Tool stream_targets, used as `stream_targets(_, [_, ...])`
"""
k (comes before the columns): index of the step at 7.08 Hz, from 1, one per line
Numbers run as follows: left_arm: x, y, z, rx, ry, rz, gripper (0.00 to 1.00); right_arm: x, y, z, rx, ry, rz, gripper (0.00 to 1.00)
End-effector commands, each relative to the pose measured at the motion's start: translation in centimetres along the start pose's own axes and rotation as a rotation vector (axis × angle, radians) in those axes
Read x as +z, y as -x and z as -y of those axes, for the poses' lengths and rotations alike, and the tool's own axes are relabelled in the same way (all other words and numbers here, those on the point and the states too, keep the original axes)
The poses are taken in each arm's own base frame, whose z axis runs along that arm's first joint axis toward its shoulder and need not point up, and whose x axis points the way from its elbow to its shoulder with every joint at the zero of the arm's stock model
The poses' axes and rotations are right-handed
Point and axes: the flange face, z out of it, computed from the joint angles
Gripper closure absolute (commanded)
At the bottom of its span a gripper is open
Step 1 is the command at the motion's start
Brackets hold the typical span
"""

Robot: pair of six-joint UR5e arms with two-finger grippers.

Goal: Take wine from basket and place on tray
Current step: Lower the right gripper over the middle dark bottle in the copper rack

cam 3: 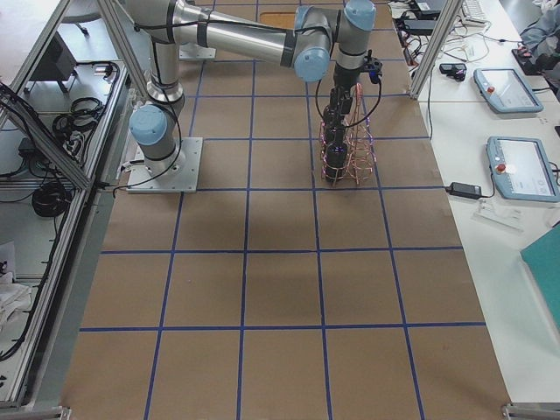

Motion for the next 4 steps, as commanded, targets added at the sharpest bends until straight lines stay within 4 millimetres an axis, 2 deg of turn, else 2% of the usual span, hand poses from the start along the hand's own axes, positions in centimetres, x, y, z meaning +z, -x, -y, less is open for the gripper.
stream_targets(1, [0.02, 0.14, 0.02, -0.003, 0.002, 0.0, 0.0, 0.71, -0.08, 0.21, -0.002, 0.011, -0.003, 0.45])
stream_targets(2, [-0.05, 0.21, -0.01, -0.005, 0.0, 0.0, 0.0, 0.64, -0.1, 0.23, -0.002, 0.01, -0.005, 0.68])
stream_targets(3, [0.0, 0.27, 0.07, -0.006, 0.0, 0.0, 0.0, 0.58, -0.23, 0.24, 0.0, 0.01, -0.008, 0.86])
stream_targets(4, [-0.07, 0.34, 0.05, -0.008, -0.001, 0.0, 0.0, 0.17, -0.25, 0.17, 0.001, 0.005, -0.012, 0.96])
